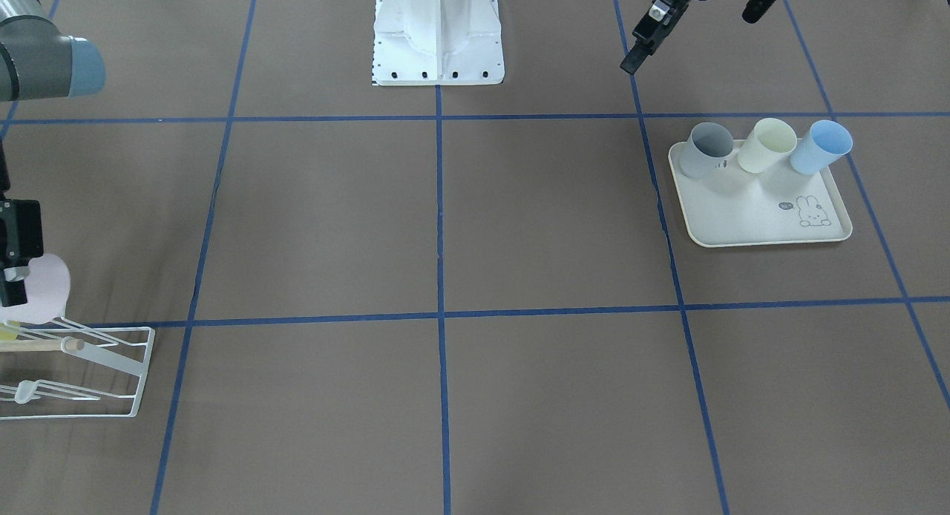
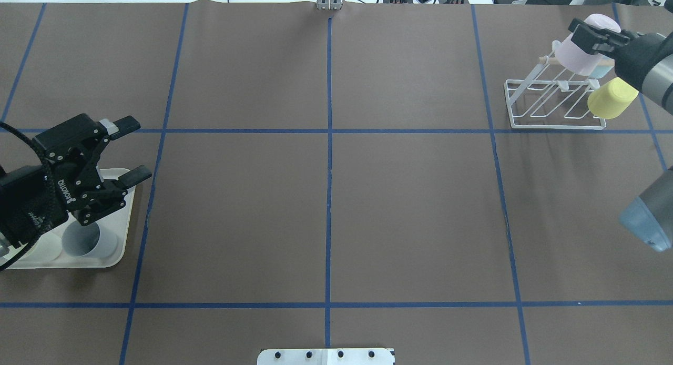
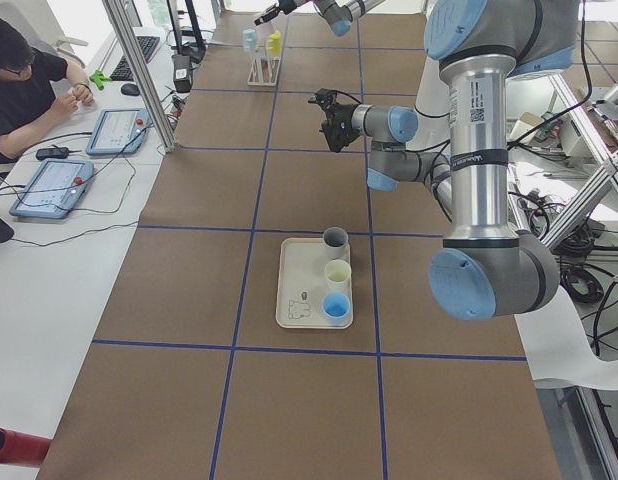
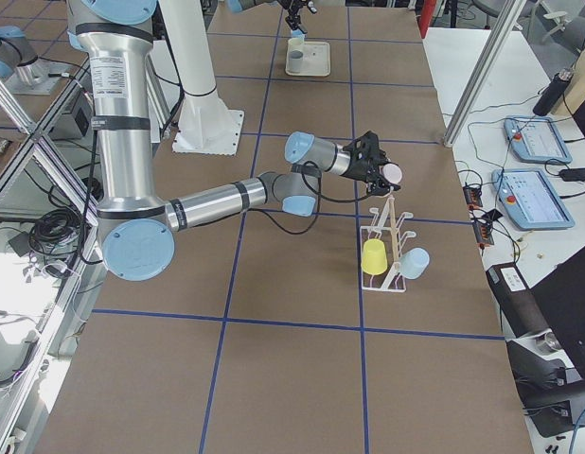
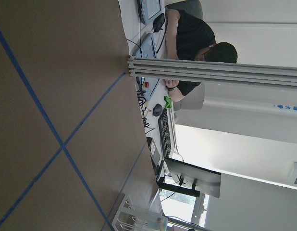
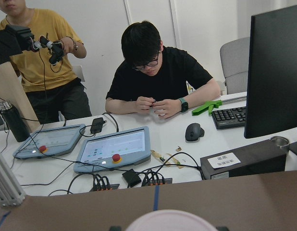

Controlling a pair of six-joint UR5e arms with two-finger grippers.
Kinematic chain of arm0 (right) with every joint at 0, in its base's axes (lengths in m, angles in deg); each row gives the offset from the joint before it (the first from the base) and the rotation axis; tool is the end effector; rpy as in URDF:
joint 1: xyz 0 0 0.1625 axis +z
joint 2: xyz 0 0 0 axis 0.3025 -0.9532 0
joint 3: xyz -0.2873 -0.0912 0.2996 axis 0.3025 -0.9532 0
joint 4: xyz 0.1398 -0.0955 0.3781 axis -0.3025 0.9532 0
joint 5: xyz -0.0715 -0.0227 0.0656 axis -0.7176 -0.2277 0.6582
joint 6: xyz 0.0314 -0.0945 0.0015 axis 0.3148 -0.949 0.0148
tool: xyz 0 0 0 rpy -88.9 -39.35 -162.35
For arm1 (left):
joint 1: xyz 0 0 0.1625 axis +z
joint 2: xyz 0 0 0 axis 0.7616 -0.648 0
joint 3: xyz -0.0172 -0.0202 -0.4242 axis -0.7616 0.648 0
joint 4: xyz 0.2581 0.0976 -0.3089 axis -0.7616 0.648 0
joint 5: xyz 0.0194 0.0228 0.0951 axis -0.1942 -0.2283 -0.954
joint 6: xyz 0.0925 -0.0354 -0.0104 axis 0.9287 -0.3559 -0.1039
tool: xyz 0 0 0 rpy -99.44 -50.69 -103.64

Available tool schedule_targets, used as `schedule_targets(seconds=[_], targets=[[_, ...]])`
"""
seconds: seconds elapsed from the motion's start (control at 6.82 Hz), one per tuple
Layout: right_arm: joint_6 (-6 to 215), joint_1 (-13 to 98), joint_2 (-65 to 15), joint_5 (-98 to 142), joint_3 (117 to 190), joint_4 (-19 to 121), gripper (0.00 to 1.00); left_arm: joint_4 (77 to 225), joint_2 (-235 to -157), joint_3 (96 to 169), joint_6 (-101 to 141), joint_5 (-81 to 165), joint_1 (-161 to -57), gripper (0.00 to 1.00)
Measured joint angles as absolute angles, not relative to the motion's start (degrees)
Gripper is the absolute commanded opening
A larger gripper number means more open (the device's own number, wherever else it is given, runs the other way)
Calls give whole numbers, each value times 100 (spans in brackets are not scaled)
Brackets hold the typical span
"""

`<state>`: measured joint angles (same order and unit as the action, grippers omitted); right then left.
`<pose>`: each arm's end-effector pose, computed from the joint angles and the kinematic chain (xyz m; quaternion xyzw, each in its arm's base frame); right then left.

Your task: Transfer IKEA cup to right arm and place on rack

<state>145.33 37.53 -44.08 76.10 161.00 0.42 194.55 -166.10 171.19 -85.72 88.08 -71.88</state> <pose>-0.1651 -0.5086 0.4375 0.4852 -0.3757 0.2187 0.7587 0.2506 -0.2874 0.2758 0.0716 0.7547 -0.4133 0.5045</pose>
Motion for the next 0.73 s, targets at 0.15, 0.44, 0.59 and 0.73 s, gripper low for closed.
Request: schedule_targets(seconds=[0.15,0.44,0.59,0.73], targets=[[14198,3796,-4568,7506,16089,51,0,19434,-16347,17179,-8270,8828,-7191,100],[14017,3804,-4699,7444,15981,53,0,19430,-16161,17223,-8086,8845,-7193,100],[14008,3801,-4708,7437,15895,47,0,19431,-16146,17230,-8072,8861,-7193,100],[14006,3794,-4698,7434,15805,41,0,19431,-16143,17221,-8070,8901,-7193,100]])
